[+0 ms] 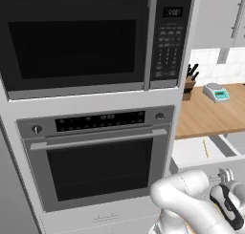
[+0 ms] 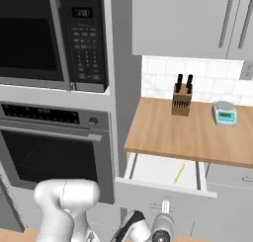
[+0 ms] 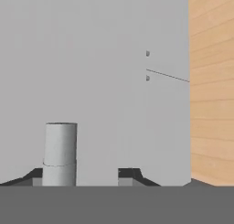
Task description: Take a straw from the drawer in front and place it inside the glass cup on the dining counter.
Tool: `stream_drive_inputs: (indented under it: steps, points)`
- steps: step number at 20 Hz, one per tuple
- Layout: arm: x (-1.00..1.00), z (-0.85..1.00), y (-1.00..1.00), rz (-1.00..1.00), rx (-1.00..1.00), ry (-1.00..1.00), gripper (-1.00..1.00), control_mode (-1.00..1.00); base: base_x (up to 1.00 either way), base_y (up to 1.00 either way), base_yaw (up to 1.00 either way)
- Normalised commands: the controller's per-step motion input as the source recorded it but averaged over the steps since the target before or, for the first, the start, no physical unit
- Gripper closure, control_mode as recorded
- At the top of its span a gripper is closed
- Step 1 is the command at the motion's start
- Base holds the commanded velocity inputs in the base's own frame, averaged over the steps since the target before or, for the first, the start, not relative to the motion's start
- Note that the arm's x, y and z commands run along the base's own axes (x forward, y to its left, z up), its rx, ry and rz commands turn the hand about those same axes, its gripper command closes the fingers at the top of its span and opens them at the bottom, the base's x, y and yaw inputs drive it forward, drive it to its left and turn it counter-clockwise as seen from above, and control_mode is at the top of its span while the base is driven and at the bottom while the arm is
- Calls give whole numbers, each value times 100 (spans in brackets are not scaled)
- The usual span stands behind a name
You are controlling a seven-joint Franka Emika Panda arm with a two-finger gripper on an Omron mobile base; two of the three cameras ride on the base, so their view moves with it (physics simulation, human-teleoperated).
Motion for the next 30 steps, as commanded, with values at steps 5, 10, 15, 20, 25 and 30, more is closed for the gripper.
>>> stream_drive_inputs:
  steps: [5,10,15,20,25,30]
  points:
    - [-100,-44,-76,-2,1,-10,100,-100,0,0,0]
    - [-100,0,-39,0,0,-20,-100,-100,0,0,0]
    - [-98,88,-7,3,0,-28,-100,-100,0,0,0]
    - [-84,100,6,13,-3,-35,-100,-100,0,0,0]
    - [-36,100,14,24,0,-43,-100,-100,0,0,0]
    - [-10,100,35,17,-16,0,-100,-100,0,0,0]
